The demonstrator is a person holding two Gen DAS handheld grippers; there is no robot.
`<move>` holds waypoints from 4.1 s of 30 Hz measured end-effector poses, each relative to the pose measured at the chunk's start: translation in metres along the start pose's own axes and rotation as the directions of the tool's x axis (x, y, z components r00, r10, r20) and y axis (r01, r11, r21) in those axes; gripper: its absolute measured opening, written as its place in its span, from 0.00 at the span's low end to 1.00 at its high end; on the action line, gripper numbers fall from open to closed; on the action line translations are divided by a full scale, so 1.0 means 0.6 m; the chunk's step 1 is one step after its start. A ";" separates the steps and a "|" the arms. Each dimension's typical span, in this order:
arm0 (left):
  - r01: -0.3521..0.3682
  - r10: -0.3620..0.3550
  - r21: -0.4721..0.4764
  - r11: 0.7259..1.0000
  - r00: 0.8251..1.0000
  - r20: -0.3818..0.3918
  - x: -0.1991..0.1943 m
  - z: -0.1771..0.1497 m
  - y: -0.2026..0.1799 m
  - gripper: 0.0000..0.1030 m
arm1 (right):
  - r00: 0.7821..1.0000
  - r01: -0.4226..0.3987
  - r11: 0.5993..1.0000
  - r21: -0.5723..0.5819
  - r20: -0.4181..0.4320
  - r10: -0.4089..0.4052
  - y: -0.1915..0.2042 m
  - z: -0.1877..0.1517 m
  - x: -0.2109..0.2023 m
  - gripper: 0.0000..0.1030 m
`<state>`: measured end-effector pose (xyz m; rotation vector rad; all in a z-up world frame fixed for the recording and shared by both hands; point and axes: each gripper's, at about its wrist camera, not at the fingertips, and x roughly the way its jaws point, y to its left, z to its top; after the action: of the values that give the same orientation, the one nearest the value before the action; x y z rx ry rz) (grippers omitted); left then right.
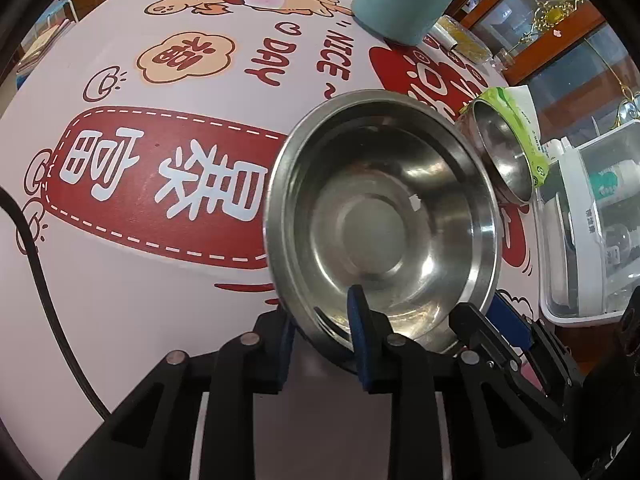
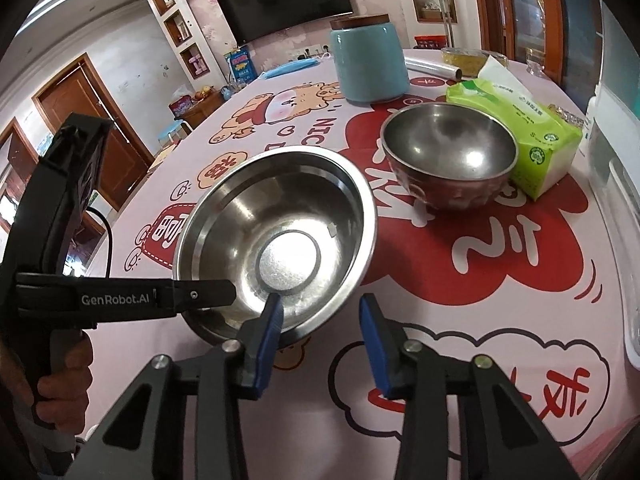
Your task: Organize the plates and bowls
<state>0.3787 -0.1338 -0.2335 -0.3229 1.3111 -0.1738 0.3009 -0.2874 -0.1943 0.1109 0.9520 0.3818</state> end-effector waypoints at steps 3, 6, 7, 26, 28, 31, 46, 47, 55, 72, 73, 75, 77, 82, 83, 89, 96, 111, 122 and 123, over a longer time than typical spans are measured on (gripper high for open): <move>0.005 -0.005 0.013 1.000 1.000 0.006 -0.002 -0.001 -0.005 0.20 | 1.000 0.005 1.000 -0.004 0.001 -0.005 0.003 -0.001 -0.002 0.32; 0.006 -0.006 0.017 1.000 1.000 0.001 -0.004 -0.004 -0.005 0.20 | 1.000 0.002 1.000 0.005 -0.002 -0.002 0.003 -0.004 -0.005 0.32; 0.004 -0.004 0.018 1.000 1.000 -0.001 -0.005 -0.006 -0.004 0.20 | 1.000 0.005 1.000 0.004 -0.004 -0.005 0.004 -0.005 -0.006 0.32; -0.010 0.011 0.027 1.000 1.000 -0.024 -0.065 -0.088 -0.011 0.21 | 0.999 0.006 0.999 0.037 -0.032 -0.005 0.030 -0.054 -0.078 0.32; -0.010 0.011 0.031 0.999 1.000 -0.017 -0.078 -0.099 -0.013 0.21 | 1.000 0.008 1.000 0.029 -0.024 -0.007 0.037 -0.061 -0.094 0.32; -0.004 0.004 0.036 0.999 1.000 -0.005 -0.100 -0.120 -0.018 0.21 | 1.000 0.011 1.000 0.018 -0.012 -0.011 0.044 -0.070 -0.118 0.32; 0.025 -0.032 0.090 0.996 0.997 0.073 -0.201 -0.251 -0.053 0.22 | 0.997 0.043 0.999 -0.031 0.071 -0.040 0.075 -0.147 -0.249 0.32; 0.027 -0.034 0.094 0.995 0.996 0.077 -0.206 -0.260 -0.056 0.22 | 0.996 0.044 0.998 -0.034 0.075 -0.042 0.076 -0.152 -0.256 0.32; 0.011 -0.025 0.131 0.991 0.994 0.102 -0.230 -0.322 -0.078 0.23 | 0.993 0.080 0.994 -0.068 0.089 -0.074 0.086 -0.198 -0.300 0.32; 0.023 -0.030 0.180 0.983 0.999 0.033 -0.200 -0.447 -0.136 0.24 | 0.987 0.157 0.979 -0.130 0.065 -0.150 0.056 -0.311 -0.373 0.32; 0.026 -0.031 0.185 0.982 0.999 0.025 -0.197 -0.455 -0.141 0.24 | 0.986 0.163 0.978 -0.128 0.063 -0.156 0.052 -0.317 -0.376 0.32; 0.031 -0.033 0.195 0.980 0.999 0.008 -0.190 -0.466 -0.147 0.24 | 0.984 0.172 0.977 -0.122 0.058 -0.166 0.045 -0.330 -0.382 0.32; 0.037 -0.034 0.212 0.977 0.999 -0.014 -0.183 -0.479 -0.156 0.25 | 0.984 0.176 0.978 -0.110 0.050 -0.171 0.037 -0.342 -0.387 0.32; 0.043 -0.030 0.248 0.968 0.998 -0.058 -0.170 -0.497 -0.174 0.25 | 0.983 0.184 0.981 -0.062 0.021 -0.183 0.016 -0.372 -0.397 0.32; 0.043 -0.027 0.260 0.965 0.997 -0.066 -0.167 -0.502 -0.178 0.25 | 0.983 0.185 0.981 -0.055 0.016 -0.185 0.013 -0.378 -0.399 0.32; 0.032 0.007 0.331 0.943 0.993 -0.116 -0.146 -0.526 -0.201 0.23 | 0.987 0.160 0.986 -0.055 -0.003 -0.160 0.007 -0.409 -0.400 0.31; 0.026 0.048 0.425 0.905 0.986 -0.161 -0.131 -0.559 -0.235 0.24 | 0.987 0.163 0.985 -0.052 0.005 -0.163 0.011 -0.424 -0.401 0.31; -0.047 0.125 0.406 0.913 0.978 -0.168 -0.134 -0.572 -0.199 0.28 | 0.991 0.134 0.991 -0.008 -0.006 -0.134 -0.009 -0.429 -0.393 0.31; -0.125 0.171 0.404 0.906 0.982 -0.080 -0.165 -0.550 -0.197 0.51 | 0.989 0.149 0.988 0.033 -0.002 -0.149 -0.033 -0.423 -0.399 0.31; -0.130 0.172 0.404 0.905 0.983 -0.070 -0.168 -0.546 -0.198 0.52 | 0.989 0.150 0.988 0.034 -0.001 -0.150 -0.035 -0.422 -0.400 0.31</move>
<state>0.0434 -0.2592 -0.1743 0.1384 1.3625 -0.3240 -0.0234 -0.4133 -0.1611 0.0698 0.9588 0.2271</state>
